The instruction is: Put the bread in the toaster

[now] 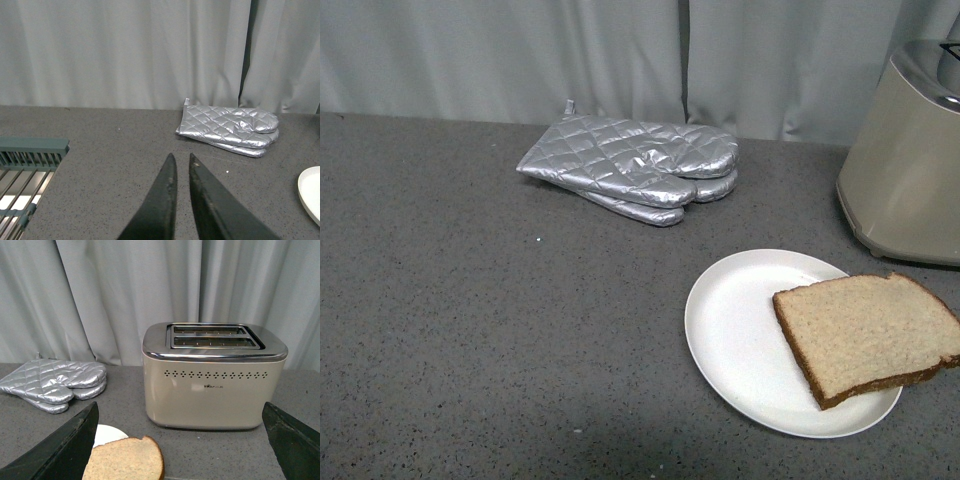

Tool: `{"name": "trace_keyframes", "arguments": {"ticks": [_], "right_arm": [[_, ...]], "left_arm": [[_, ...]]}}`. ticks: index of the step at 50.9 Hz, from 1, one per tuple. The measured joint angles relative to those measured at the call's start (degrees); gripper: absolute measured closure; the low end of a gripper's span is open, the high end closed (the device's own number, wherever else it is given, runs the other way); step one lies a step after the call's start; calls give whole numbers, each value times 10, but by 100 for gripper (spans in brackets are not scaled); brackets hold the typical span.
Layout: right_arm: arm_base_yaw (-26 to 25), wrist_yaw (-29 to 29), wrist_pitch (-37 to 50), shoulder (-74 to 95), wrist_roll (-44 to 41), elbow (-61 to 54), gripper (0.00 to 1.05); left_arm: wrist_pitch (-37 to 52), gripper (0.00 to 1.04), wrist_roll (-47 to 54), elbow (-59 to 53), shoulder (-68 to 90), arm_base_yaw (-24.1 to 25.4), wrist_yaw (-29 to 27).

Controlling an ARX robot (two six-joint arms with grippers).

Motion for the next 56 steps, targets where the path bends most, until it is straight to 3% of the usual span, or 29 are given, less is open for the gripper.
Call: {"name": "trace_keyframes", "arguments": {"ticks": [7,9,13,19,26,35,45,56], "right_arm": [[0,3,-17,8,10,5,9],[-9,-12,-68,42,52,29,9],[-38,-15,-71,125,122,50,9],[-98,20,63,333,248,56,9],[-94,64,186,525,323,43,9],[-75,87,335,696,374,10,9],[-17,82,574,947,444,-2,9],[45,91,666,1069,487,27,9]], "left_arm": [[0,73,0,0,0,0,0],[0,66,0,0,0,0,0],[0,55,0,0,0,0,1],[0,30,0,0,0,0,0],[0,5,0,0,-1,0,0],[0,7,2,0,-1,0,0],[0,7,2,0,-1,0,0],[0,7,2,0,-1,0,0]]}}
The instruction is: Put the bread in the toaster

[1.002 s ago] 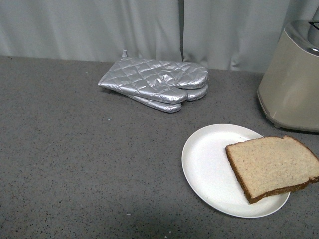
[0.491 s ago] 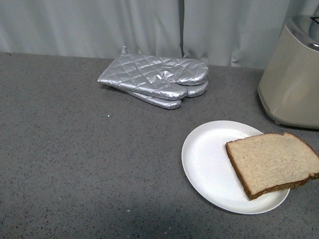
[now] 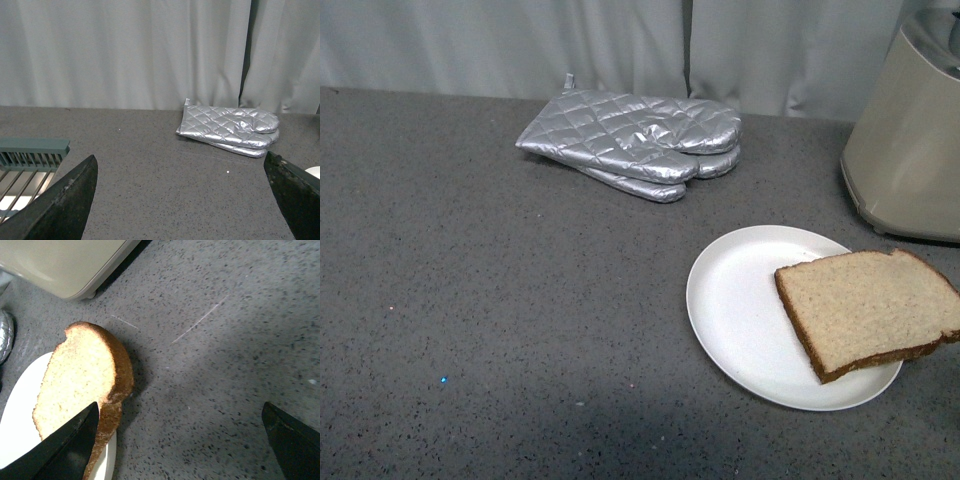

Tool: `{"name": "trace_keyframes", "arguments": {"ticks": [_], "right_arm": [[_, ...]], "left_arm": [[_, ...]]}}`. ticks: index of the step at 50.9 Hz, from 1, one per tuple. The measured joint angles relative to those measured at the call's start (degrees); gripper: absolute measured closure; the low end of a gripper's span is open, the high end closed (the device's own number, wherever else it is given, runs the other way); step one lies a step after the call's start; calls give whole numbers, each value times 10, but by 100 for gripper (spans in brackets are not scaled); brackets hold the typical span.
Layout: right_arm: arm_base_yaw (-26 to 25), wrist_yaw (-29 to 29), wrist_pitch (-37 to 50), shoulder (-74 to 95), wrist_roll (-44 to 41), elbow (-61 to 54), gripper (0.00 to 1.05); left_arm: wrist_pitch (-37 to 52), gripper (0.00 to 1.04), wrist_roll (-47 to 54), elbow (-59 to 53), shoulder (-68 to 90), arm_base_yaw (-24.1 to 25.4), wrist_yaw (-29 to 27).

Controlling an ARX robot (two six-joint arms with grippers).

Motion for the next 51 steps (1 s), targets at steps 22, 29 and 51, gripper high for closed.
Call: {"name": "trace_keyframes", "arguments": {"ticks": [22,29,51], "right_arm": [[21,5,-9,78,15,89,9],[26,9,-26,92,15,118,9],[53,33,-67,108,28,172,13]], "left_arm": [[0,7,0,0,0,0,0],[0,7,0,0,0,0,0],[0,7,0,0,0,0,0]]}}
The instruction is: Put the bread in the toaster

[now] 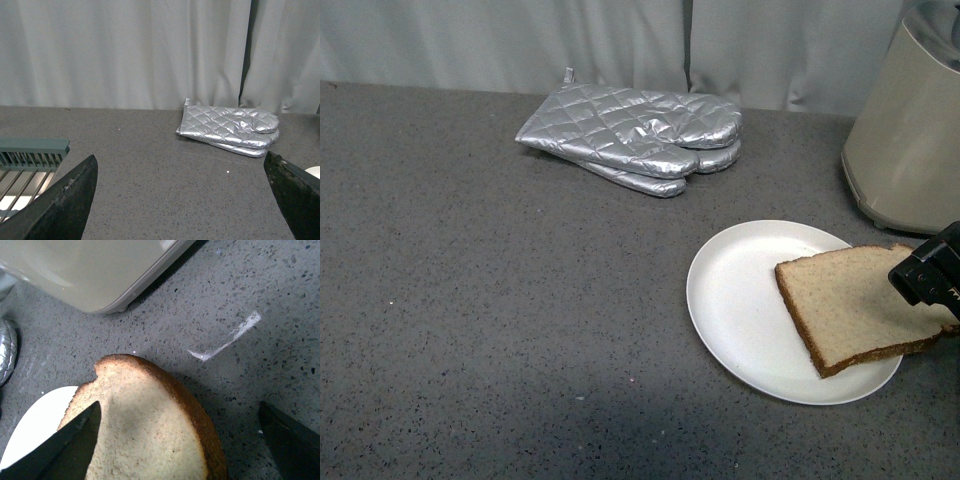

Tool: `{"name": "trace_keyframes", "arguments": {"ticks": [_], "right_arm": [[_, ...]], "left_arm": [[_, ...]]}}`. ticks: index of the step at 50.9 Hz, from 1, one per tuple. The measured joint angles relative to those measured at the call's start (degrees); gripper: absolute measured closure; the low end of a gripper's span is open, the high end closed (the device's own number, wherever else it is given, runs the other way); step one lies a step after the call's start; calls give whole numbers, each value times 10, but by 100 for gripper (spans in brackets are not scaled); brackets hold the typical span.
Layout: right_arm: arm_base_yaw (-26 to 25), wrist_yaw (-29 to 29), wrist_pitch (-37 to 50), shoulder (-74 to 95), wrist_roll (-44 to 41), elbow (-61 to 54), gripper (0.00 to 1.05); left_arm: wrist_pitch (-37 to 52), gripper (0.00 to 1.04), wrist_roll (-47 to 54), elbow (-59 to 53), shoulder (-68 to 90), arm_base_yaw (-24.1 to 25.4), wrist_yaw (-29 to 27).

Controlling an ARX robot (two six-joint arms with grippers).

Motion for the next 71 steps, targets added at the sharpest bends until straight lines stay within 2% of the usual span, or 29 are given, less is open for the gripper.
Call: {"name": "trace_keyframes", "arguments": {"ticks": [4,9,14,19,27,38,44,48,52,55,63,71], "right_arm": [[4,0,-6,0,7,2,25],[8,-2,-19,-3,17,5,47],[9,-2,-33,-17,22,8,59],[9,-2,-62,-50,26,13,78],[11,-2,-114,-120,32,25,100],[24,11,-180,-255,31,33,102],[28,34,-252,-375,21,49,102],[24,74,-300,-458,-5,71,102],[9,139,-317,-516,-67,112,102],[-5,184,-299,-519,-126,147,102],[-47,258,-269,-426,-232,250,102],[-60,313,-233,-334,-296,304,102]], "left_arm": [[0,7,0,0,0,0,0],[0,7,0,0,0,0,0],[0,7,0,0,0,0,0],[0,7,0,0,0,0,0],[0,7,0,0,0,0,0],[0,7,0,0,0,0,0],[0,7,0,0,0,0,0],[0,7,0,0,0,0,0],[0,7,0,0,0,0,0],[0,7,0,0,0,0,0],[0,7,0,0,0,0,0],[0,7,0,0,0,0,0]]}}
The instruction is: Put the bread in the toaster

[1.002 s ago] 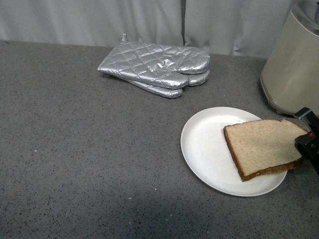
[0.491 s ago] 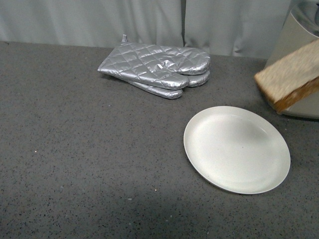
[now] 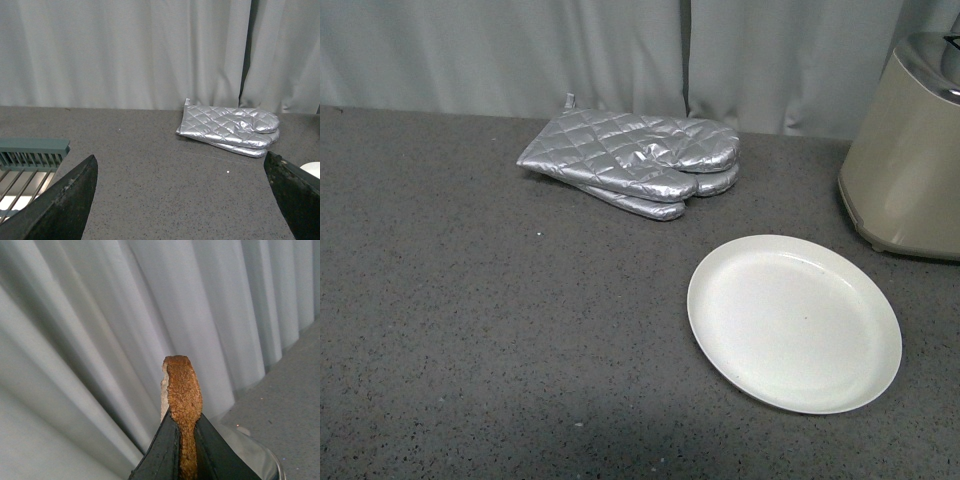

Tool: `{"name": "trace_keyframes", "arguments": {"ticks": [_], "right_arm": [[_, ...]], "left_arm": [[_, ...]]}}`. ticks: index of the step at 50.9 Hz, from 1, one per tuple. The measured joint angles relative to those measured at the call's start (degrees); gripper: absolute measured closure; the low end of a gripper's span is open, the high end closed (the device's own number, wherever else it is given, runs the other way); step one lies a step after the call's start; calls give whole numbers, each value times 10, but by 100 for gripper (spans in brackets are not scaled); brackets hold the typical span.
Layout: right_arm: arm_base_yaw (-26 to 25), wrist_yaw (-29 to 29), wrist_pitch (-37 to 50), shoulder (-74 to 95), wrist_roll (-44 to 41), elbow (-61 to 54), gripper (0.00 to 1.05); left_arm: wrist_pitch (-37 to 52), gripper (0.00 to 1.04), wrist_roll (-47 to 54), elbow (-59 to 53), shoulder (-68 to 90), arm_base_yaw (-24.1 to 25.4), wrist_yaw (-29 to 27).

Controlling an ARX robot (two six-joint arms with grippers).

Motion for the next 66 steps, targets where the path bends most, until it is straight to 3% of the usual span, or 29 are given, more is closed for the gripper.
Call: {"name": "trace_keyframes", "arguments": {"ticks": [11,26,66], "right_arm": [[3,42,-4,74,-11,39,102],[9,90,-52,114,42,44,102],[30,156,-208,102,158,102,102]], "left_arm": [[0,7,0,0,0,0,0],[0,7,0,0,0,0,0],[0,7,0,0,0,0,0]]}}
